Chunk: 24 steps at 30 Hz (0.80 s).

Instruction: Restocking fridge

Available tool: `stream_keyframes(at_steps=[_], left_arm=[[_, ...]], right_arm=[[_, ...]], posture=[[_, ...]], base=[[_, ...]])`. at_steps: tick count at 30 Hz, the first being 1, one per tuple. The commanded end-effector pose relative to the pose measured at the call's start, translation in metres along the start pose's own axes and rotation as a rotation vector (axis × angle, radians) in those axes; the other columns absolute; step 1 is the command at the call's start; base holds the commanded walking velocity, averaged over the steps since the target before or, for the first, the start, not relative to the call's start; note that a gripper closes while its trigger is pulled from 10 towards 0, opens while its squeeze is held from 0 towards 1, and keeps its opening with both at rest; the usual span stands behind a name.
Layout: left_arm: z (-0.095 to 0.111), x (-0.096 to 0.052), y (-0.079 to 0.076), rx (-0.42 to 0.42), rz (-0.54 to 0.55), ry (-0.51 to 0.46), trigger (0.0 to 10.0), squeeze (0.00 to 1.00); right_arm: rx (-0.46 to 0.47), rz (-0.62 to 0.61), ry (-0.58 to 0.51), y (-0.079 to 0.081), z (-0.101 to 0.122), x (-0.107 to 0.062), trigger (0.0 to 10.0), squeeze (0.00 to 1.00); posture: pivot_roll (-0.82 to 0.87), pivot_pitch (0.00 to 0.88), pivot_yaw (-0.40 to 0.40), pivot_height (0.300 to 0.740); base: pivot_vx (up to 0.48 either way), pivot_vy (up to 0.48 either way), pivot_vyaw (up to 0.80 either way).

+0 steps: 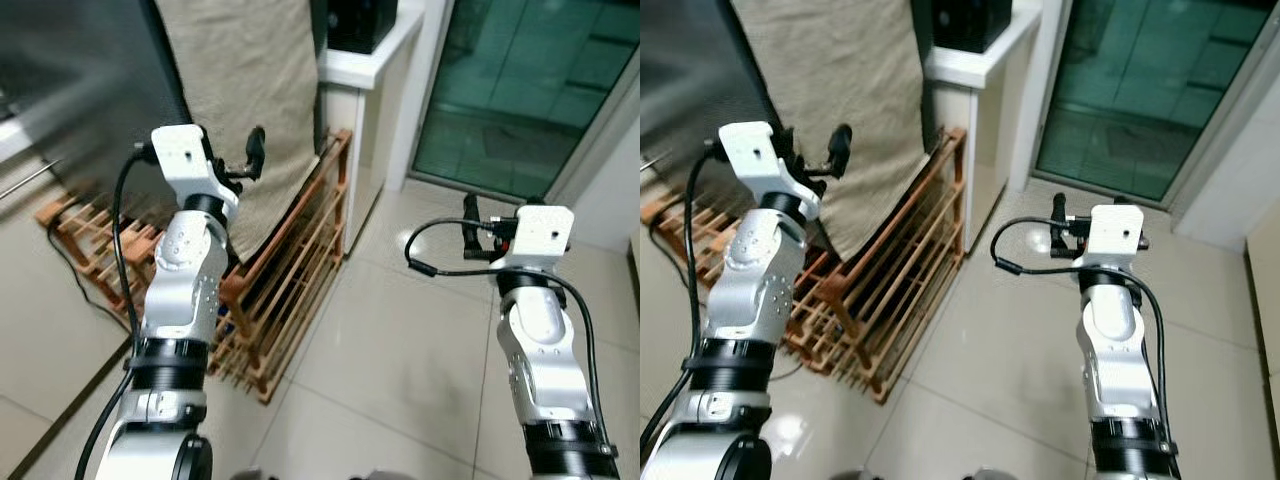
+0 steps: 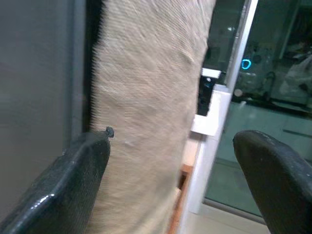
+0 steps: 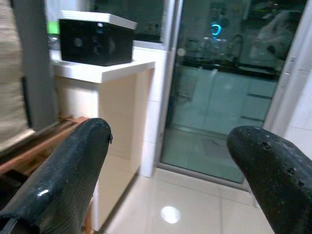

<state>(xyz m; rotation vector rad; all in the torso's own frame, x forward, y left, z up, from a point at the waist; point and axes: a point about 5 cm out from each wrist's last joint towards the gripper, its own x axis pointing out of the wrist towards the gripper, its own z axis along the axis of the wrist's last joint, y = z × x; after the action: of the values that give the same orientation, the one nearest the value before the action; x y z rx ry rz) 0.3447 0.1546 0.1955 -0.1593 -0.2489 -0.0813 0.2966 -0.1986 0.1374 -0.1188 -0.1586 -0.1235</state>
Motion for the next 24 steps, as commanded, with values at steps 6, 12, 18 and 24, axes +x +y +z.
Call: stream_keyframes(at_steps=[6,12,18,24], left_arm=[[-0.006,-0.011,0.012,0.034,0.015,0.029,10.0,0.0],[-0.012,0.007,-0.004,0.051,-0.033,0.08,10.0,0.0],[-0.011,0.023,-0.012,0.009,-0.062,0.109,10.0,0.0],[-0.006,0.032,-0.012,-0.008,-0.065,0.107,10.0,0.0]], right_arm=[[-0.004,0.008,0.011,-0.003,-0.001,-0.005,10.0,0.0],[-0.016,0.003,0.018,-0.007,-0.002,-0.007,10.0,0.0],[-0.023,-0.007,0.018,-0.01,-0.001,-0.013,10.0,0.0],[-0.036,-0.027,0.034,-0.016,-0.003,-0.02,10.0,0.0]], posture=[[-0.12,0.0,0.015,0.74],[-0.13,0.0,0.018,0.74],[-0.16,0.0,0.03,0.74],[-0.19,0.0,0.038,0.74]], base=[[0.0,0.0,0.0],[0.0,0.0,0.0],[0.0,0.0,0.0],[0.0,0.0,0.0]])
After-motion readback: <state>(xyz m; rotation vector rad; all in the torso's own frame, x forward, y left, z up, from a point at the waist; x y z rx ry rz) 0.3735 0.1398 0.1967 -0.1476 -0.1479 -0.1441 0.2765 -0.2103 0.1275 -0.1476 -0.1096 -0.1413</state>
